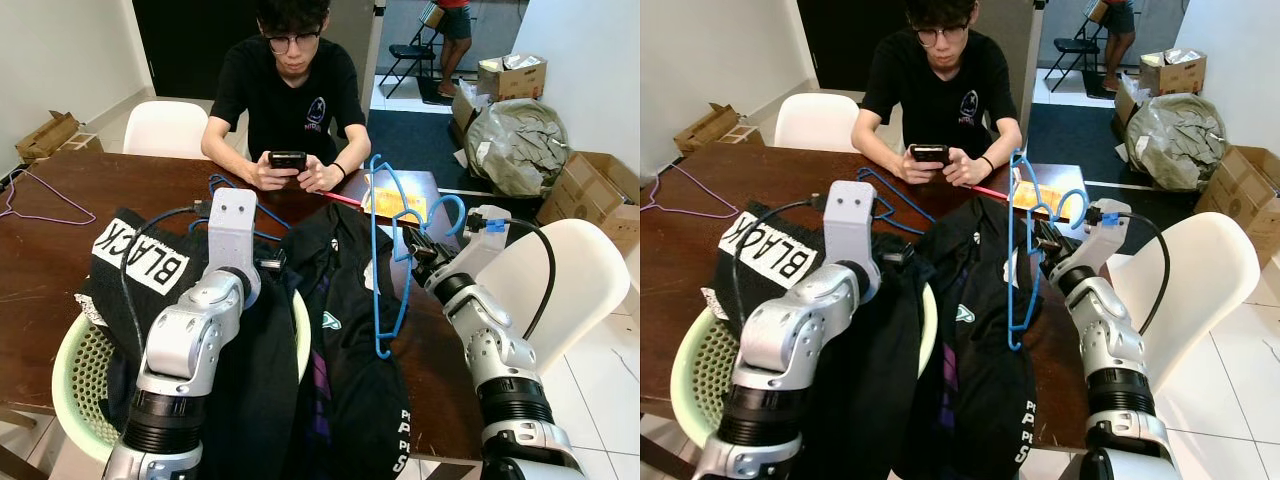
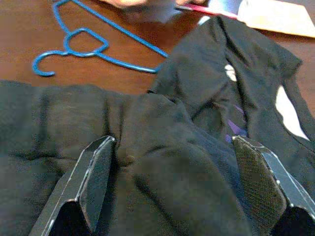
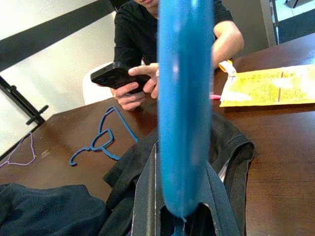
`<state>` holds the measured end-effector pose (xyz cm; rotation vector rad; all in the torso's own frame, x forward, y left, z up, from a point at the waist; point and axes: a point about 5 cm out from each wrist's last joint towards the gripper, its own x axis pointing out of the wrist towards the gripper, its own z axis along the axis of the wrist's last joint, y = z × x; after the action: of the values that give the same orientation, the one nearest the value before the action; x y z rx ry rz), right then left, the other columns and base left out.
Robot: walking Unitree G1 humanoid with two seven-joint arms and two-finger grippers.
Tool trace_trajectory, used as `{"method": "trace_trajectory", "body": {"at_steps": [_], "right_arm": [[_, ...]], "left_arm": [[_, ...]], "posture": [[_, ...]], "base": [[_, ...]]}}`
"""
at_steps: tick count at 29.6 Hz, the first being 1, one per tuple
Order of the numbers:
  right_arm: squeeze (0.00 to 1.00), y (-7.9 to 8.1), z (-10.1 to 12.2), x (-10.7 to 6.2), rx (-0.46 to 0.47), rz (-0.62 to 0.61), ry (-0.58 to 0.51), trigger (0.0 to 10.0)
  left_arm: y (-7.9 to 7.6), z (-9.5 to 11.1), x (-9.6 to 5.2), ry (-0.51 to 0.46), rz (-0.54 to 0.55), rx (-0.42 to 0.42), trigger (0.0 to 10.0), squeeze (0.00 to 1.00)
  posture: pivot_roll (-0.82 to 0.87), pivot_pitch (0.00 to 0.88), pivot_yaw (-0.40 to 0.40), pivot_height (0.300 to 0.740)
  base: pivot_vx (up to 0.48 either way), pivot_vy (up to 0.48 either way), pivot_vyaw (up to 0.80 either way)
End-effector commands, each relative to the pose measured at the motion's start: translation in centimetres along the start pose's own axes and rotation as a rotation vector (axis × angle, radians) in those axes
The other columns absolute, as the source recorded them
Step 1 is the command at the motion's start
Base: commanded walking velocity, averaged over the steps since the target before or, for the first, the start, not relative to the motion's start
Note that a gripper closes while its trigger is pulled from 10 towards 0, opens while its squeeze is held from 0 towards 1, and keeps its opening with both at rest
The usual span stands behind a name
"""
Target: Hang hanger
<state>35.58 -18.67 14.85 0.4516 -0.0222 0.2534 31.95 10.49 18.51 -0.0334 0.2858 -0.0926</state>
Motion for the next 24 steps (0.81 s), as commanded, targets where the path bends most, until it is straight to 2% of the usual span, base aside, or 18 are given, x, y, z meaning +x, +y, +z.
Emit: {"method": "trace_trajectory", "body": {"at_steps": [1,7,8,9,20,24], "right_arm": [[0.00,0.1,0.0,0.0,0.010,-0.002,-0.004,10.0],[0.00,0.1,0.0,0.0,0.011,-0.003,-0.005,10.0],[0.00,0.1,0.0,0.0,0.011,-0.003,-0.006,10.0],[0.00,0.1,0.1,0.0,0.012,-0.003,-0.006,10.0],[0.00,0.1,0.0,0.0,0.016,-0.005,-0.008,10.0],[0.00,0.0,0.0,0.0,0.016,-0.004,-0.006,10.0]], "left_arm": [[-0.6,-1.2,0.2,0.050,-0.026,-0.003,10.0,0.00],[-0.7,-2.0,0.2,0.074,-0.041,0.004,10.0,0.00],[-0.8,-2.2,0.2,0.078,-0.050,-0.001,5.8,0.00],[-0.9,-2.2,0.2,0.078,-0.056,-0.003,0.0,0.00],[-0.3,-1.8,0.2,0.057,-0.049,-0.005,0.0,0.00],[0.6,-0.8,0.0,0.012,-0.013,0.006,0.0,0.00]], "posture": [[0.10,0.000,-0.034,0.740],[0.10,0.000,-0.034,0.740],[0.10,0.000,-0.033,0.740],[0.10,0.000,-0.035,0.740],[0.10,0.000,-0.034,0.740],[0.11,0.000,-0.036,0.740]], "base": [[0.000,0.000,0.00],[0.000,0.000,0.00],[0.000,0.000,0.00],[0.000,0.000,0.00],[0.000,0.000,0.00],[0.000,0.000,0.00]]}}
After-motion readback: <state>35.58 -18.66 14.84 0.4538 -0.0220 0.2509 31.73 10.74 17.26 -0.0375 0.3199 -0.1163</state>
